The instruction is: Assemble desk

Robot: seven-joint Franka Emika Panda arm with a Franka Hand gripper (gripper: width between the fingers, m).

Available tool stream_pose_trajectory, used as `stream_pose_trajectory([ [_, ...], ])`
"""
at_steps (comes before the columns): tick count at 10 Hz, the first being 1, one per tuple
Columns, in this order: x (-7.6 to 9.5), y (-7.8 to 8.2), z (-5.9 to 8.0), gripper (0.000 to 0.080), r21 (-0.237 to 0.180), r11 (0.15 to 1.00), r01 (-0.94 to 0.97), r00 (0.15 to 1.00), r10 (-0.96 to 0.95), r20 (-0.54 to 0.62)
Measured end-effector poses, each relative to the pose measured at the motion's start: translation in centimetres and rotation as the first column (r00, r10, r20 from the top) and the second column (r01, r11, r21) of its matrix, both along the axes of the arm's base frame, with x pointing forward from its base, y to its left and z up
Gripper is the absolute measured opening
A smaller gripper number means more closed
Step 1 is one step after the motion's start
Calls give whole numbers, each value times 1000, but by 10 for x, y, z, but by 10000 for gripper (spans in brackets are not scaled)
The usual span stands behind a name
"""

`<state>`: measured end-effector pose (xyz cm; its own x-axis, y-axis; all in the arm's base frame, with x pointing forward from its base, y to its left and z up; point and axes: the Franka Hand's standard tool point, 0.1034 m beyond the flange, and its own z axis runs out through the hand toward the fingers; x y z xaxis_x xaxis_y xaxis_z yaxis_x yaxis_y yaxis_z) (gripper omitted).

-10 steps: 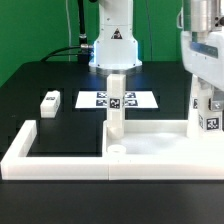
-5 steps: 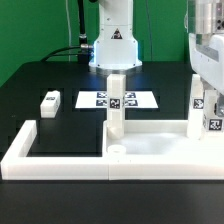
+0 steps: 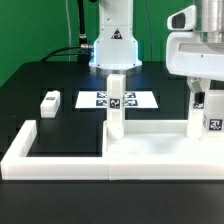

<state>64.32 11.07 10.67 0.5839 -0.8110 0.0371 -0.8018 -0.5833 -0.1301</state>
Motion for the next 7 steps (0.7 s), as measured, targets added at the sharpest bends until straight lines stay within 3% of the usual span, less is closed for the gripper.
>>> stream_pose_trajectory([
  [1, 0, -1, 0, 649, -10, 999, -52, 999, 52, 1],
  [2, 2, -5, -1, 649, -64, 951, -302, 953, 303, 0],
  [3, 5, -3, 0, 649, -72, 909, -411, 911, 412, 0],
  [4, 11, 4, 6, 649, -76, 892, -446, 894, 448, 9],
  [6, 11, 1, 5, 649, -79, 899, -431, 901, 433, 11],
  [7, 11, 1, 5, 527, -79, 899, -431, 901, 433, 11],
])
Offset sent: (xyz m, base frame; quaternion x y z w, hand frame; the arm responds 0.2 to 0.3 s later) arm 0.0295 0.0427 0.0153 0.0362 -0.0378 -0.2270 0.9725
